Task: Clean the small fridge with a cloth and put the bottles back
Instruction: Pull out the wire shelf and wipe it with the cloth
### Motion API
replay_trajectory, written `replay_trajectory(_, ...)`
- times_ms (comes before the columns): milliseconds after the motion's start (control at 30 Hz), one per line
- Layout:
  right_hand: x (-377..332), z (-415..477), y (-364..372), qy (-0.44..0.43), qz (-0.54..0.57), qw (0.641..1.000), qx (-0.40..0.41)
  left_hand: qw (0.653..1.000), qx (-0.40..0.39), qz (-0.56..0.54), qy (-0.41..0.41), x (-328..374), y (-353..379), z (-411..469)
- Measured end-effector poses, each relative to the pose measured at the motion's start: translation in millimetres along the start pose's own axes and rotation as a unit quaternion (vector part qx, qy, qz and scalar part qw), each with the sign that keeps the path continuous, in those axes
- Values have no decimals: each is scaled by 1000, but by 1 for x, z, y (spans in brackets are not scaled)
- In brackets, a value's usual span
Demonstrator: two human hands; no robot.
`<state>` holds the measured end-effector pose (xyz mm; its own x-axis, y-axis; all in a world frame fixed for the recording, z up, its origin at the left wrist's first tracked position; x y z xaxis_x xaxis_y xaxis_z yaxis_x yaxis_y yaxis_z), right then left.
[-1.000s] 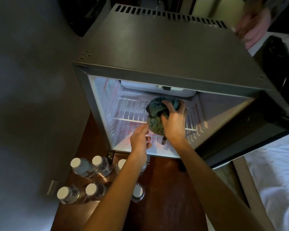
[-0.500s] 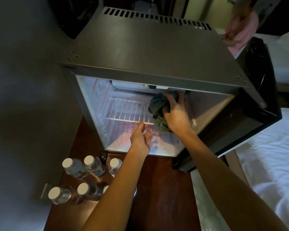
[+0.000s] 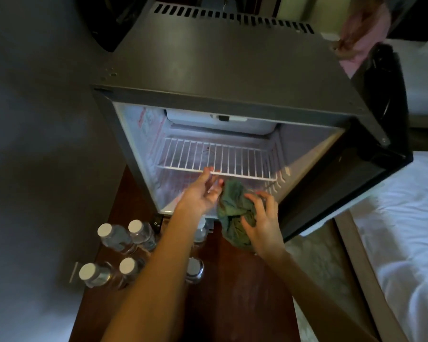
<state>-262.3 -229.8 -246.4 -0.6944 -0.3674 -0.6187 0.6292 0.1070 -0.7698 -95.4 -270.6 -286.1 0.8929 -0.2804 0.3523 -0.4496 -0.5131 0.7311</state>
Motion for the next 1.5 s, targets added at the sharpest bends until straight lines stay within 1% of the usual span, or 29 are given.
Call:
replay_trajectory(133, 17, -21, 28, 19, -3, 999, -37, 1000, 5, -14, -22, -2, -2, -6)
replay_trajectory(200, 22, -23, 33, 27, -9, 999, -43, 999, -7, -26, -31, -5, 2, -8)
replay_trajectory(300, 20, -20, 35, 39, -17, 998, -45, 998, 3, -43, -37, -2, 2, -6)
replay_trajectory(333, 19, -17, 37, 46, -38, 996, -64, 999, 12, -42, -31, -1, 1, -4)
replay_trajectory(400, 21, -11, 44, 74, -104, 982, -137, 999, 22, -39, -21, -1, 0, -2)
replay_trajectory(433, 19, -8, 44, 76, -129, 974, -169, 999, 20, -34, -18, -2, 1, -3)
replay_trajectory(467, 14, -5, 40, 60, -139, 971, -184, 999, 15, -27, -14, -2, 2, -3)
replay_trajectory(500, 4, -2, 30, 27, -138, 974, -177, 1000, 11, -19, -11, -1, 2, -4)
replay_trajectory(533, -11, 0, 15, -15, -136, 979, -154, 1000, 5, -11, -8, 0, 3, -5)
replay_trajectory(600, -43, 1, -23, -98, -152, 981, -69, 1000, -13, 5, -10, 3, 2, -4)
replay_trajectory(633, -60, 2, -44, -138, -164, 977, -19, 1000, -21, 5, -15, 4, 2, -4)
replay_trajectory(700, -99, 7, -84, -211, -195, 955, 69, 999, -32, -11, -26, 3, 4, -4)
replay_trajectory(767, -137, 21, -115, -262, -228, 927, 141, 999, -39, -18, -29, -2, 8, -3)
replay_trajectory(833, -171, 44, -131, -285, -280, 900, 174, 998, -38, -40, -23, -8, 15, -7)
replay_trajectory(900, -194, 73, -133, -267, -332, 891, 157, 996, -44, -76, -22, -12, 22, -12)
replay_trajectory(967, -201, 99, -129, -217, -359, 901, 114, 993, -43, -108, -20, -14, 27, -16)
replay_trajectory(1033, -201, 111, -123, -182, -386, 900, 87, 990, -39, -137, -12, -11, 29, -17)
replay_trajectory(1133, -197, 114, -118, -167, -416, 891, 70, 985, -48, -164, -2, -6, 33, -23)
replay_trajectory(1167, -197, 114, -118, -164, -419, 891, 69, 985, -44, -169, 2, -6, 32, -24)
replay_trajectory(1333, -196, 116, -116, -157, -425, 887, 85, 991, -44, -120, 27, -12, 28, -12)
replay_trajectory(1400, -195, 116, -115, -163, -425, 886, 92, 992, -31, -116, 44, -13, 26, -7)
replay_trajectory(1500, -195, 115, -117, -169, -421, 885, 99, 990, -35, -119, 63, -13, 25, -7)
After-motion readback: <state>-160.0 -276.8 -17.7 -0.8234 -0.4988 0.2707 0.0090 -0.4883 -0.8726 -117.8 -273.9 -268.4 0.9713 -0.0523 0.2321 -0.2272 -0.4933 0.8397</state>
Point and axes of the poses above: each hand's wrist, its own z-axis towards the middle knuckle, its own y-axis out of the palm, x = y × z, the point moved 7 cm from there along z, towards the middle knuckle, and after that the axes turned 8 degrees about -x, right-handed, at the moved point
